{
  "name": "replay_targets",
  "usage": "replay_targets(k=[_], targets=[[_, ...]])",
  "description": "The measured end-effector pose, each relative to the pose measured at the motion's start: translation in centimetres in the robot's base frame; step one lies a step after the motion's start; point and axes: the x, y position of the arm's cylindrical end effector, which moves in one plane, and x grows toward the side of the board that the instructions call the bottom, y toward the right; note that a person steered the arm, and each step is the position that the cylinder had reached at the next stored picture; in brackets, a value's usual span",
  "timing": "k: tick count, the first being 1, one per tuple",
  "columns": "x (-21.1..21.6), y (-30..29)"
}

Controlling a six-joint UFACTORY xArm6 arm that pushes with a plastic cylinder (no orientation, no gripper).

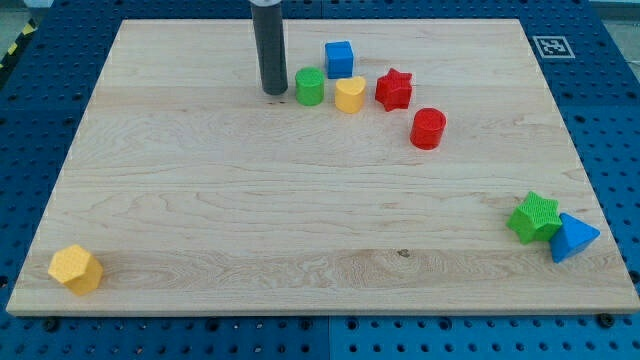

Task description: Slide the green circle towards bottom center

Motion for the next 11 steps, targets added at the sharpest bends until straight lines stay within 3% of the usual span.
replay_targets(k=[1,3,7,11], targets=[[0.7,1.0],[-4.5,-1.2],[-0.9,6.5],[2.6,8.8]])
